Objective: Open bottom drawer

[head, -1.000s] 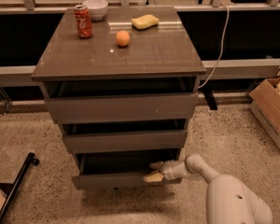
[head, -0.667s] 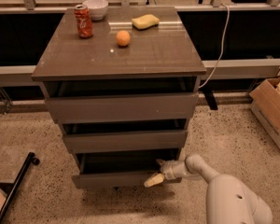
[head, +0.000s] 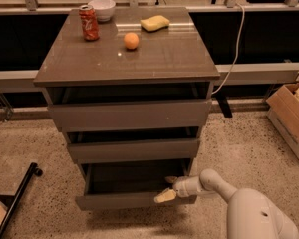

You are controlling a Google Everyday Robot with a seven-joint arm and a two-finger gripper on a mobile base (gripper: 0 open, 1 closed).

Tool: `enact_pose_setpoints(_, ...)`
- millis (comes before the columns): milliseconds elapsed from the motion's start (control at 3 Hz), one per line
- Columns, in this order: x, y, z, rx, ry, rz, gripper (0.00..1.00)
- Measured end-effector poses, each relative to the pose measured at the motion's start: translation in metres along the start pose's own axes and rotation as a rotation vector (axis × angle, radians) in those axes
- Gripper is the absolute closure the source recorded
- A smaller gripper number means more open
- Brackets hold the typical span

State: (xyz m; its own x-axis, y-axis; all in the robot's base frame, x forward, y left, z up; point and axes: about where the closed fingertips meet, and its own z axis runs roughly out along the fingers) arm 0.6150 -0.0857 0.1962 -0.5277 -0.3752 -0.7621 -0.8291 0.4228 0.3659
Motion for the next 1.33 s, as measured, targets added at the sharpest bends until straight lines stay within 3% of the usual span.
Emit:
enact_pose_setpoints(333, 0.029, 0.018, -0.025, 0.034, 0.051, 0.086, 0.47)
enact_pose_setpoints(667, 0.03, 0.018, -0.026, 0.038, 0.053, 0.09, 0.71)
enact_pose_setpoints(1000, 0.052, 0.044, -0.035, 0.031, 0.093, 0.171, 0.59)
enact_pose_setpoints(1333, 0.051, 0.044, -0.035, 0.03, 0.093, 0.171, 0.36)
